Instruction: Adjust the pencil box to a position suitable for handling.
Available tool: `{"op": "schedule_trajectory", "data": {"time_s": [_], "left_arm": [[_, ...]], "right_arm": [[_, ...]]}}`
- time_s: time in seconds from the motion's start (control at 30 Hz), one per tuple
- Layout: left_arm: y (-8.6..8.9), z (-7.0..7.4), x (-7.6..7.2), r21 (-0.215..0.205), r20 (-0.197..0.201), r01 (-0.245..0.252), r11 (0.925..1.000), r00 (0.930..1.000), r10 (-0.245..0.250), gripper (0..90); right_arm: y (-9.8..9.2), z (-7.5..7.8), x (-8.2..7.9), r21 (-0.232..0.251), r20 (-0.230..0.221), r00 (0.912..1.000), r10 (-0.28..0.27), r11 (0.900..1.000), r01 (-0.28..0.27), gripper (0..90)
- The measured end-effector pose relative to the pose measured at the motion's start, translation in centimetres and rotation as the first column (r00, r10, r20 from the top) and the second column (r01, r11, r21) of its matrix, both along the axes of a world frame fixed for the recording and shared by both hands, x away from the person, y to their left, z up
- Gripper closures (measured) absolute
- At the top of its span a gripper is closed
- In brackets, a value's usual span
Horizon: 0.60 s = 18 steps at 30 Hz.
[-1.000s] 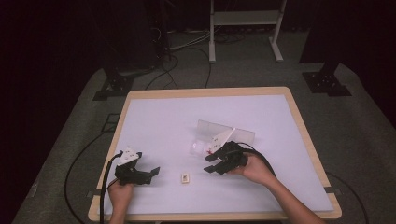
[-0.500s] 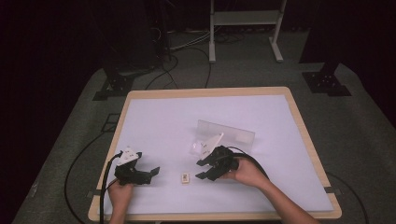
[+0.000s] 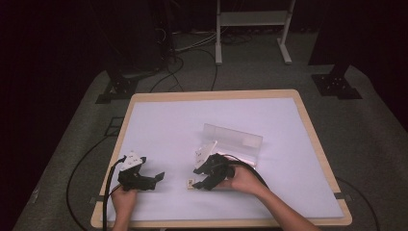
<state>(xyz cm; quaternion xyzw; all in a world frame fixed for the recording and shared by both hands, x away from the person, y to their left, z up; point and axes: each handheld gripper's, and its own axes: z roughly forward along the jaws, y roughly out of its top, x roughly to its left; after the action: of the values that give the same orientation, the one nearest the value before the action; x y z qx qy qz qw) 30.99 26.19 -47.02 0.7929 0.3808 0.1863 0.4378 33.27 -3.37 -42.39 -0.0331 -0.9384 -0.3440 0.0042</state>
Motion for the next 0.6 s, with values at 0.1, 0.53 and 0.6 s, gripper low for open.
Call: {"op": "schedule_trajectory", "data": {"time_s": [0.1, 0.53, 0.6], "left_arm": [[0.0, 0.0, 0.0, -0.002, -0.001, 0.000, 1.0000, 1.0000, 0.000, 0.1], [0.0, 0.0, 0.0, -0.004, 0.000, 0.002, 1.0000, 1.0000, -0.002, 0.1], [0.0, 0.0, 0.0, -0.004, 0.000, 0.002, 1.0000, 1.0000, -0.002, 0.1]], "right_arm": [[0.6, -0.4, 0.0, -0.006, -0.003, 1.0000, 0.009, 1.000, -0.009, 46.1], [2.1, -1.6, 0.3, -0.044, -0.007, 0.9998, 0.019, 0.999, -0.020, 46.2], [2.2, -1.8, 0.4, -0.050, -0.007, 0.9998, 0.018, 0.999, -0.019, 46.2]]}}
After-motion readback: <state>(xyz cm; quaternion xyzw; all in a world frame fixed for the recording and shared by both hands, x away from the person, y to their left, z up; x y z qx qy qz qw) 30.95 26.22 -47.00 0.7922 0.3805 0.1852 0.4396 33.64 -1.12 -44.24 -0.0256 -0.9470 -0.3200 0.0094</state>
